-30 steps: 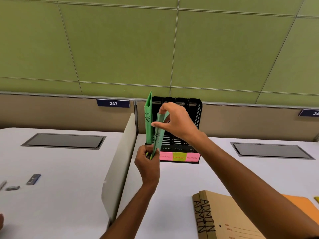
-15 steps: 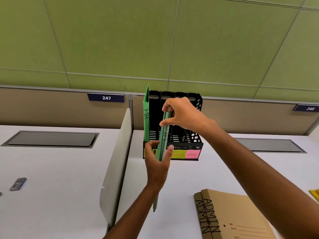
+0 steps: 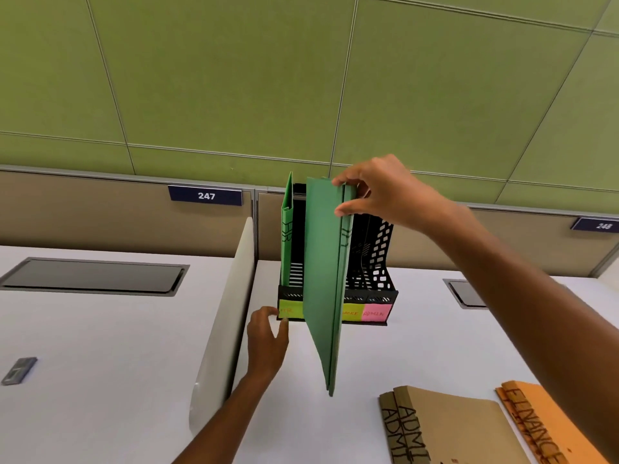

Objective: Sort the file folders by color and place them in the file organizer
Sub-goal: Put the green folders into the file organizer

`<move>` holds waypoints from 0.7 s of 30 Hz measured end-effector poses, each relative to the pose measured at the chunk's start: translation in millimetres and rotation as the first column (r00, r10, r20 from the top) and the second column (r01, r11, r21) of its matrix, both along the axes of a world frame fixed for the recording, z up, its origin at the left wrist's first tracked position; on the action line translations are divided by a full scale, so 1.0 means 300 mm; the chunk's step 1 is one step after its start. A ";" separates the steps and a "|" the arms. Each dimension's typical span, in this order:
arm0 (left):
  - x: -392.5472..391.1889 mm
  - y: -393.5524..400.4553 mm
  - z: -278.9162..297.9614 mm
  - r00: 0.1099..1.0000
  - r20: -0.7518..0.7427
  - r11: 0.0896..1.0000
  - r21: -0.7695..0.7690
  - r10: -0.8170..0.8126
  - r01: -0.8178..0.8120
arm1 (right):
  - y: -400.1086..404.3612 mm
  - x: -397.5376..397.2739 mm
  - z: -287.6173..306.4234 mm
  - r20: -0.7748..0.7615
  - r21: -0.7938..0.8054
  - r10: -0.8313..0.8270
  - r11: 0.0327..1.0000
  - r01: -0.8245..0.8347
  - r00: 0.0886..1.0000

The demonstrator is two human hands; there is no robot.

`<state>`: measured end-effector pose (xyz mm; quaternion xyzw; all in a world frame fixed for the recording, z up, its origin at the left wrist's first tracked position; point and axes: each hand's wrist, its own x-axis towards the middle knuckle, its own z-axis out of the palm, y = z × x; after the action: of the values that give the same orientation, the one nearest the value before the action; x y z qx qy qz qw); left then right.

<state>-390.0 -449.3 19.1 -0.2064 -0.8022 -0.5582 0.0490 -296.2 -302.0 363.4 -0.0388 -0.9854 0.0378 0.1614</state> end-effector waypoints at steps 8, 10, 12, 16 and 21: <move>-0.088 0.026 -0.078 0.976 -0.077 0.900 -0.407 -0.203 0.155 | 0.008 -0.043 0.168 -0.046 0.063 0.026 0.998 -0.023 0.999; -0.112 0.038 -0.065 0.967 -0.079 0.857 -0.486 -0.240 0.173 | 0.014 -0.064 0.205 -0.068 0.080 0.038 0.996 -0.033 0.997; -0.131 0.052 -0.051 0.956 -0.071 0.799 -0.568 -0.283 0.194 | 0.022 -0.084 0.232 -0.090 0.088 0.045 0.995 -0.037 0.995; -0.160 0.085 -0.044 0.949 -0.034 0.717 -0.663 -0.313 0.213 | 0.054 -0.146 0.253 -0.144 0.099 0.046 0.995 -0.032 0.988; -0.183 0.111 -0.052 0.946 -0.014 0.673 -0.706 -0.324 0.221 | 0.100 -0.247 0.214 -0.221 0.094 0.048 0.995 -0.027 0.974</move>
<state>-445.0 -416.1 3.6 -0.3649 -0.9071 -0.2010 -0.0609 -370.3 -271.9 427.6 -0.0084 -0.9623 0.0004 0.2718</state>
